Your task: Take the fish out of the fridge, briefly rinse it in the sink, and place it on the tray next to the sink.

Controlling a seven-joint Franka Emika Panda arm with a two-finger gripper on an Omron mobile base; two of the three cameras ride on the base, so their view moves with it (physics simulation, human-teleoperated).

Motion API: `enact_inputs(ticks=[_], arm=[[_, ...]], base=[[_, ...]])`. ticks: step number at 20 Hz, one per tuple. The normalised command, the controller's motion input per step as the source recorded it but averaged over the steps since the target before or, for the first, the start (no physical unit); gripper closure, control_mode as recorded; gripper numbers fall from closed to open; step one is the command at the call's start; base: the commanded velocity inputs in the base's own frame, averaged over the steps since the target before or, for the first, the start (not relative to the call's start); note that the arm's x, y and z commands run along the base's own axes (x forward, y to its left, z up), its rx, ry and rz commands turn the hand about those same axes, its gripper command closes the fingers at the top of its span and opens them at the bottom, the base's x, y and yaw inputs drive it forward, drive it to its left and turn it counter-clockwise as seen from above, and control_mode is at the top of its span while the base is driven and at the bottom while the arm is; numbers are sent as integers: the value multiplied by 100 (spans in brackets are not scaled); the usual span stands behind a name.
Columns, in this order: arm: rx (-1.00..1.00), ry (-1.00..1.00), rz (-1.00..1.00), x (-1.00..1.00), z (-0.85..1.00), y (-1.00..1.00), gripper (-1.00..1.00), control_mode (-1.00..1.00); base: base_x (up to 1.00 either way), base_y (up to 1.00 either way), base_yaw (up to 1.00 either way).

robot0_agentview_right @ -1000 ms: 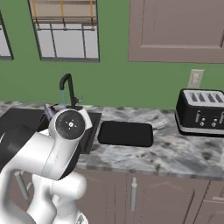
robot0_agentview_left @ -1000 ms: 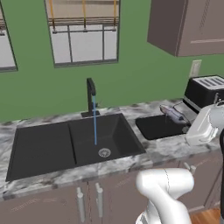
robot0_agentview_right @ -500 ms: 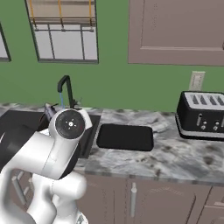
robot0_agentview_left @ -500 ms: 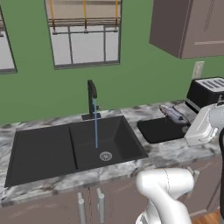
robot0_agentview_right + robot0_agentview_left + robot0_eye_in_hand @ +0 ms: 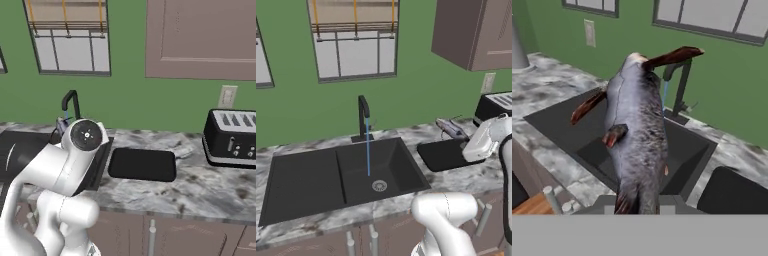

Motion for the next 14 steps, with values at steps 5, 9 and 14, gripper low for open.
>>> enact_inputs(ticks=[5, 9, 14], arm=[[0, 17, 2, 76, -15, -13, 100, -100], [-2, 34, 15, 42, -19, 6, 100, -100], [-15, 25, 16, 12, -27, 36, 100, -100]], base=[[0, 0, 0], [0, 0, 0], [0, 0, 0]])
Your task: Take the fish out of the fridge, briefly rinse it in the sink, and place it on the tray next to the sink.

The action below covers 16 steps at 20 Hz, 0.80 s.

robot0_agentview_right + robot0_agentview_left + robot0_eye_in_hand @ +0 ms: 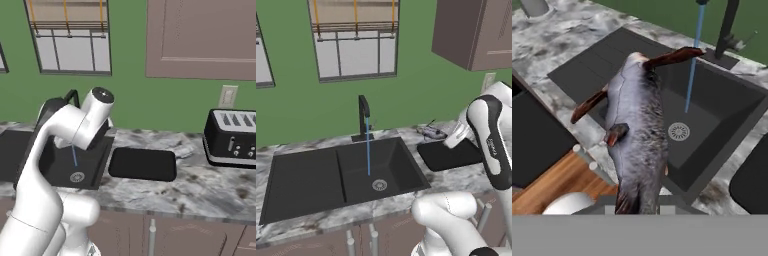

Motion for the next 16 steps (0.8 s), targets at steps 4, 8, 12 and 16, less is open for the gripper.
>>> enact_inputs(ticks=[4, 8, 12, 16], arm=[[-12, 22, 15, 36, -33, 38, 100, -100], [-10, 9, 11, 36, -32, 34, 100, -100], [-1, 0, 8, 38, -30, 18, 100, -100], [3, -2, 3, 46, -24, 12, 100, -100]], base=[[0, 0, 0], [0, 0, 0], [0, 0, 0], [0, 0, 0]])
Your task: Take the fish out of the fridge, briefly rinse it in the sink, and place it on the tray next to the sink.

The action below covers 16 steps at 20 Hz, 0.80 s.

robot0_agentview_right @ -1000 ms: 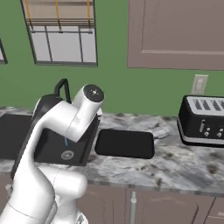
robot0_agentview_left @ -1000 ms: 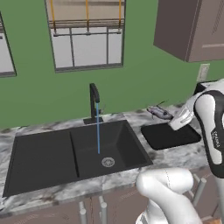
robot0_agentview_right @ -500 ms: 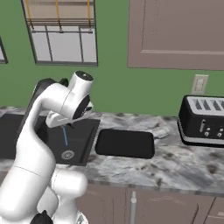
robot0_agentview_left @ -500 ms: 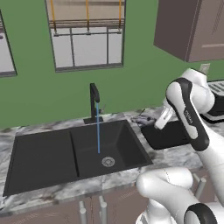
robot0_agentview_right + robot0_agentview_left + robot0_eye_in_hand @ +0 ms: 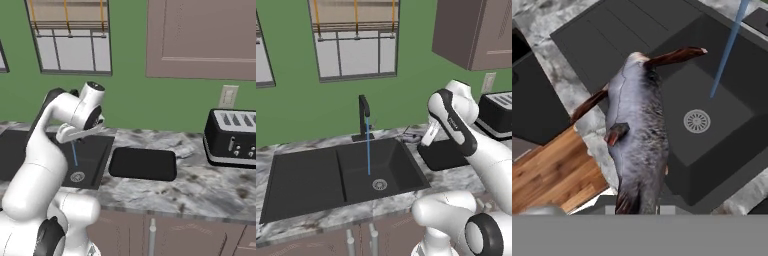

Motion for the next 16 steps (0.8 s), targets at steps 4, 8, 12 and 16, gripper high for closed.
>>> enact_inputs(ticks=[4, 8, 12, 16], arm=[[2, -3, 3, 52, -25, 16, 100, -100], [4, -5, 0, 68, -27, 14, 100, -100], [11, -2, 2, 59, -27, 6, 100, -100], [14, 0, 3, 51, -29, 2, 100, -100]], base=[[0, 0, 0], [0, 0, 0], [0, 0, 0], [0, 0, 0]])
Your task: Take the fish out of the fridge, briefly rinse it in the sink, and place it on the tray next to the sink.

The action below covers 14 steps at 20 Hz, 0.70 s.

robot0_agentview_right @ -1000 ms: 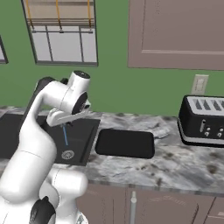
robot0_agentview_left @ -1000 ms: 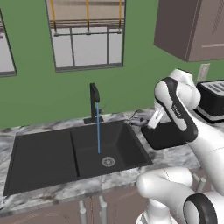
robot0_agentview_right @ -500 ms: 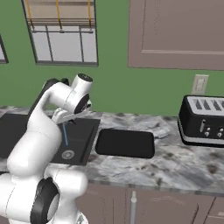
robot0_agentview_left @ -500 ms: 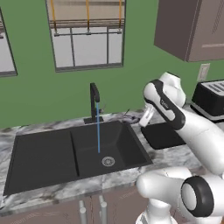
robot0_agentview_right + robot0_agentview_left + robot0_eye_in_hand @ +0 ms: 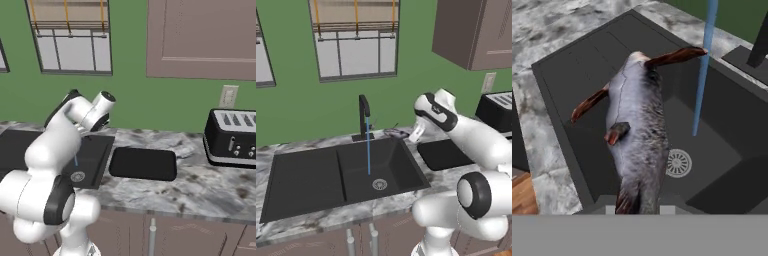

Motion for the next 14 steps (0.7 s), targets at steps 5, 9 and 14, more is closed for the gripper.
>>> enact_inputs(ticks=[5, 9, 14], arm=[[3, 0, 4, 51, -29, 19, 100, -100], [-1, 2, 0, 54, -23, 34, 100, -100], [0, 1, 1, 4, -4, 8, 100, -100]], base=[[0, 0, 0], [0, 0, 0], [0, 0, 0]])
